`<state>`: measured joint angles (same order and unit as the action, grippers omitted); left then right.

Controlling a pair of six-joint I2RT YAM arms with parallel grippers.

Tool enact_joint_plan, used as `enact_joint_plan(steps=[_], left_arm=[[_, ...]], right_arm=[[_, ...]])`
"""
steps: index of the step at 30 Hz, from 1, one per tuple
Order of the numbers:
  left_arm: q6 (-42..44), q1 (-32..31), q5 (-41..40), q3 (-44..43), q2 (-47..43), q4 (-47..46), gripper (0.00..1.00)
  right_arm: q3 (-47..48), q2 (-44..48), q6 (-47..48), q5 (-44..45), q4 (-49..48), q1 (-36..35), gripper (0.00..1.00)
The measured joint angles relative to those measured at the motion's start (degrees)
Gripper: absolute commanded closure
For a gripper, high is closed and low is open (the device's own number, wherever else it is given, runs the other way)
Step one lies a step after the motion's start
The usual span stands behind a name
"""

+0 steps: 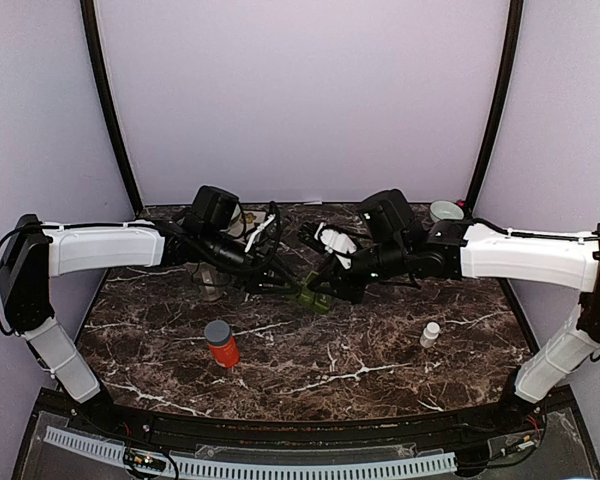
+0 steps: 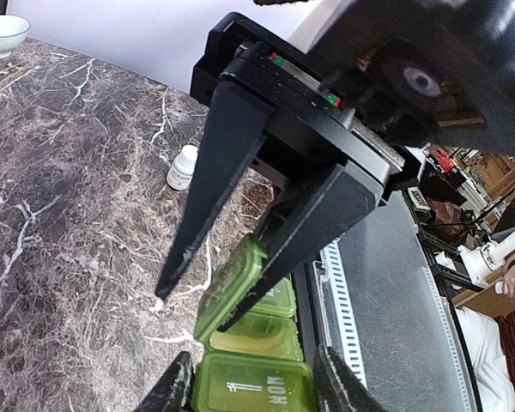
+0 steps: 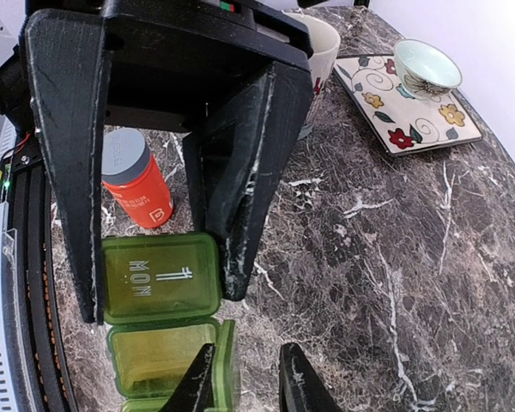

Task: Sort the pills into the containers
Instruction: Pass from the left arm to the right

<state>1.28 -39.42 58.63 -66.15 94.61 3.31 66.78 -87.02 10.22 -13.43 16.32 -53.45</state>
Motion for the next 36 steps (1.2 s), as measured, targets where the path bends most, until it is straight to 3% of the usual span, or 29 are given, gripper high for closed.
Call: enact_joint_plan(steps=[6, 12, 20, 36], left_arm=[[-0.02, 0.00, 0.35, 0.00, 0.00, -0.09, 0.65], [0.00, 0.02, 0.57, 0.55, 0.00, -0.07, 0.64], [0.00, 0.02, 1.01, 0.68, 0.00, -0.09, 0.63], [0.37, 0.02, -2.25, 1.55, -0.81, -0.70, 0.34]], right_arm=[[0.02, -0.26, -0.11, -3.48, -0.02, 0.81, 0.93], [0.35, -1.18, -0.66, -7.43, 0.24, 1.70, 1.00], [0.42, -1.97, -2.08, -13.00, 0.20, 3.26, 1.00], [0.33, -2.12, -4.98, -16.22, -0.94, 4.46, 1.00]])
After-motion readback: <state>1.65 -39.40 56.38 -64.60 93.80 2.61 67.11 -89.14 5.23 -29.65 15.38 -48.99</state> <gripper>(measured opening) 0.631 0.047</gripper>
